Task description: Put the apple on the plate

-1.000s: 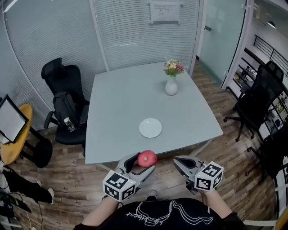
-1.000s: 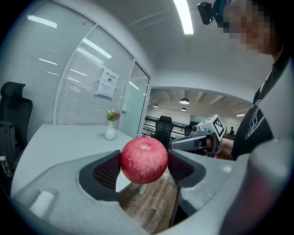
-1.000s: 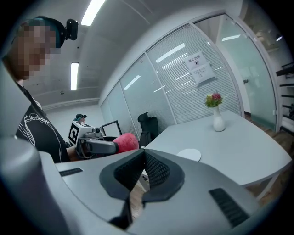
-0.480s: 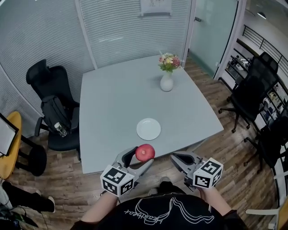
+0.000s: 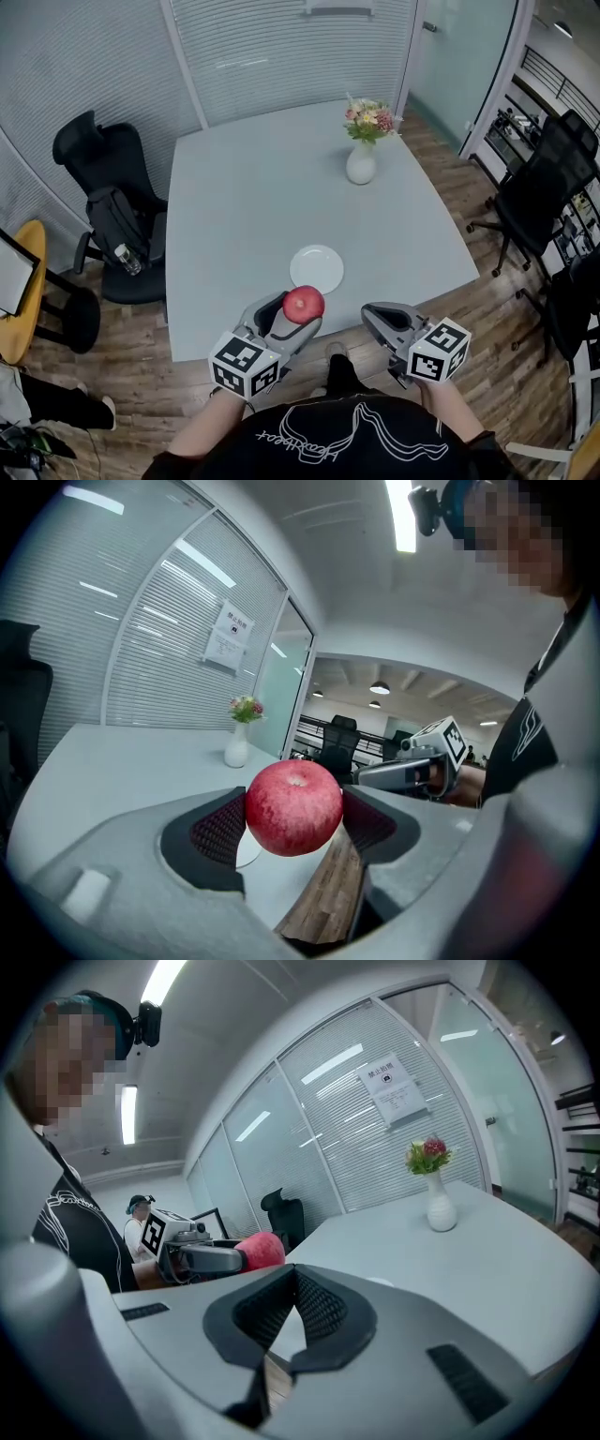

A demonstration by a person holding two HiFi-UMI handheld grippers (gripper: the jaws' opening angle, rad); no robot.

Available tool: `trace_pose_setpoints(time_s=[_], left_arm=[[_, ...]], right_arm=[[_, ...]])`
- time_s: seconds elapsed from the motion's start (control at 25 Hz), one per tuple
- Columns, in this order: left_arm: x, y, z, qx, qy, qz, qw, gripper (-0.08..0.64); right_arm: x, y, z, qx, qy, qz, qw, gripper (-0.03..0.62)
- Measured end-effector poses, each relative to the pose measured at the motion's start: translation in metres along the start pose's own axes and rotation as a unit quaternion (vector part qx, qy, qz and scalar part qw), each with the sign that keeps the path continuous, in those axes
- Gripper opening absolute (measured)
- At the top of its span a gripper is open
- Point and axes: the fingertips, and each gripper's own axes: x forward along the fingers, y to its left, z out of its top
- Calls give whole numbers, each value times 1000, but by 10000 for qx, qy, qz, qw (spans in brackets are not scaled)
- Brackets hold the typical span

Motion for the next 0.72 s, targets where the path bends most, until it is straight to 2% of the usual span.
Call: trace_pose_setpoints(time_s=[0.28, 0.52, 0.72], left_arm=[[33, 29, 6, -187, 20, 76, 9998, 331], [65, 54, 3, -51, 177, 237, 9995, 331], [92, 73, -9, -103, 343, 307, 9989, 331]], right_arm=[[21, -40, 10, 58, 137, 84, 9999, 9], [34, -73, 16, 98, 313, 21, 9995, 9], [42, -100, 14, 214, 405, -9, 9990, 9]])
